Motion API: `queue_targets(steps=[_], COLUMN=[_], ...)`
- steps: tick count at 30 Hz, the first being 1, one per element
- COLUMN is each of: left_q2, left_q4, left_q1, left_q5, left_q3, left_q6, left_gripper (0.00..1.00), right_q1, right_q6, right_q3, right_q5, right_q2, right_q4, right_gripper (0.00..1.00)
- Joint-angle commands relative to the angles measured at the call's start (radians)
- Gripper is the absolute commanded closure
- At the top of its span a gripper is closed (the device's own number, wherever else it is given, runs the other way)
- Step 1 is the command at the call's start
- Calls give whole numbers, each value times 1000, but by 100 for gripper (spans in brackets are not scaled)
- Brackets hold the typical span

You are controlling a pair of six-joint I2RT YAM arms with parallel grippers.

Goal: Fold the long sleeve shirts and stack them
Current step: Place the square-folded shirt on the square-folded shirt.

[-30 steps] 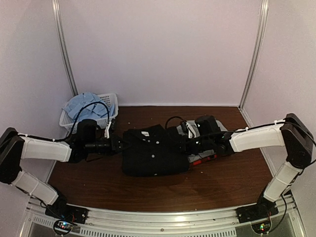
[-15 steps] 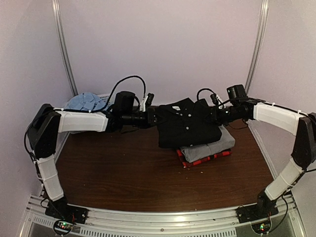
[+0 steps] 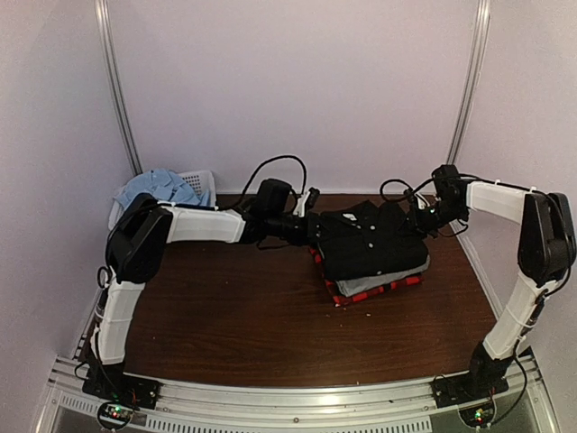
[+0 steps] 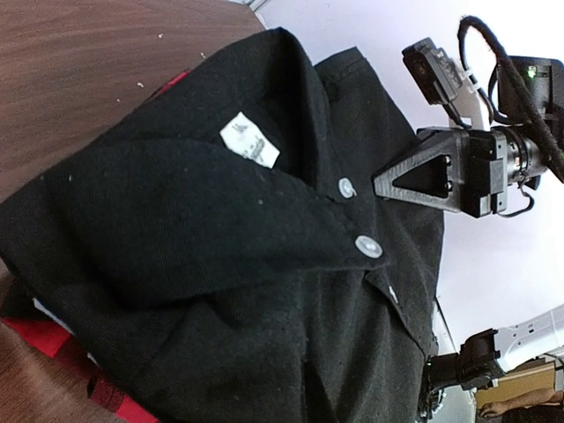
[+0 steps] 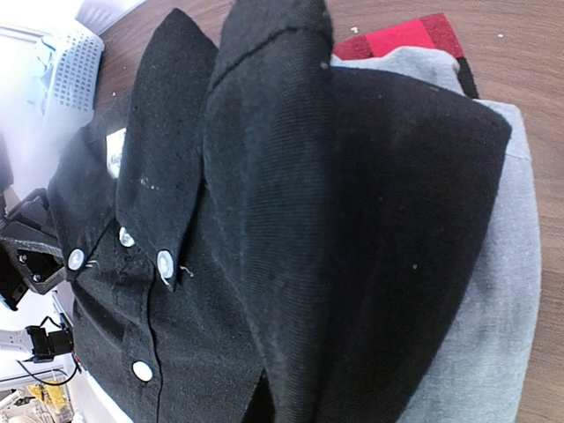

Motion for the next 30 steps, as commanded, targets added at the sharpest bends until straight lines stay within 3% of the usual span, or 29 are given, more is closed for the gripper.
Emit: queue_targets(steps=[1, 10, 15, 19, 22, 30], left_q2=[39, 74, 95, 79, 41, -21], left_q4=[-41, -26, -10, -3, 1, -24], left_q1=[13, -4, -9, -11, -15, -4], left_q5=[26, 10, -6, 0, -20, -73], left_q3=[38, 36, -16, -55, -93, -109], left_q6=[19, 17, 30, 43, 70, 114], left_gripper=[100, 100, 100, 84, 64, 38], right_q1=[-93, -142, -145, -145, -143, -97], right_q6=[-45, -59, -48, -33, -20, 10], right_q3=[22, 29, -13, -8, 0, -151], right_q5=[113, 98, 179, 284, 336, 346], right_q2=[-6, 35, 53, 17, -28, -286], right_q4=[-13, 8, 43, 52, 56, 114], right_gripper=[100, 100, 79, 64, 54, 52])
